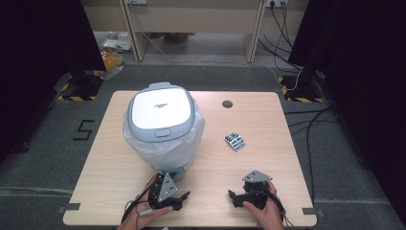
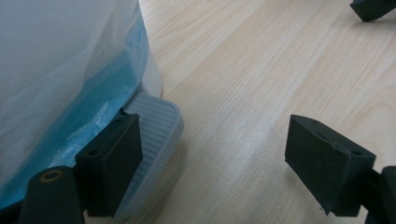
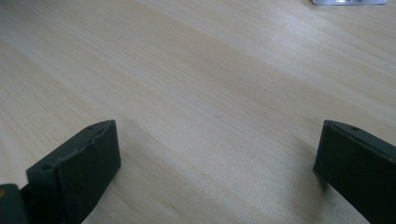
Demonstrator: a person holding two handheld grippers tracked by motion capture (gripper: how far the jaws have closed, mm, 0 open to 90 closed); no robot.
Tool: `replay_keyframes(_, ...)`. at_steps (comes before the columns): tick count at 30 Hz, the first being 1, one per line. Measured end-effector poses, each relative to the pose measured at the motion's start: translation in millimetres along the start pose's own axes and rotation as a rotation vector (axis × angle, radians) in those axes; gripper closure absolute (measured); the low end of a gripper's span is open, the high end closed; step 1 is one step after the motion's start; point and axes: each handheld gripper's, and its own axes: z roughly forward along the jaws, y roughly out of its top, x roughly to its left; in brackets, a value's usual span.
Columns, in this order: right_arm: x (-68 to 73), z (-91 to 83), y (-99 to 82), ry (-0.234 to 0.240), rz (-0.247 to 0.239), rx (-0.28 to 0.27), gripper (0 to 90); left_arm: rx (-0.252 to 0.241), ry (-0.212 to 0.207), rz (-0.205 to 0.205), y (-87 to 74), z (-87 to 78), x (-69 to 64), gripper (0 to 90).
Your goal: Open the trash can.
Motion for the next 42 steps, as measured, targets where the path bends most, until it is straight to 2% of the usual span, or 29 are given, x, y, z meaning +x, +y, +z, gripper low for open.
replay_keyframes(17, -0.1, 0.0, 0.0, 0.0, -0.001, 0.0, 0.6, 0.015, -0.013, -0.004, 0.0, 1.4, 1.3, 18.6)
replay_keyframes(23, 0.0, 0.0, 0.0, 0.0, 0.0, 0.0, 0.6, 0.049, -0.001, 0.024, 0.8, 3.9, -1.3, 18.6)
replay_keyframes(28, 0.1, 0.3, -0.1, -0.001, 0.0, -0.003, 0.6, 0.071, -0.008, 0.032, 1.5, 4.7, -1.1, 18.5)
replay_keyframes(32, 0.1, 0.2, -0.2, -0.001, 0.0, -0.003, 0.6, 0.069, -0.021, 0.008, 1.3, 5.7, 0.6, 18.6)
replay_keyframes(37, -0.3, 0.1, -0.5, 0.002, -0.001, -0.006, 0.6, 0.079, -0.036, -0.002, 1.4, 6.3, 3.1, 18.5)
replay_keyframes(38, -0.7, -0.1, -0.4, 0.001, -0.004, -0.005, 0.6, 0.088, -0.052, -0.013, 1.6, 6.1, 5.0, 18.5)
replay_keyframes(42, -0.6, 0.0, -0.4, 0.001, -0.003, -0.005, 0.6, 0.088, -0.058, -0.017, 1.6, 6.3, 5.6, 18.6)
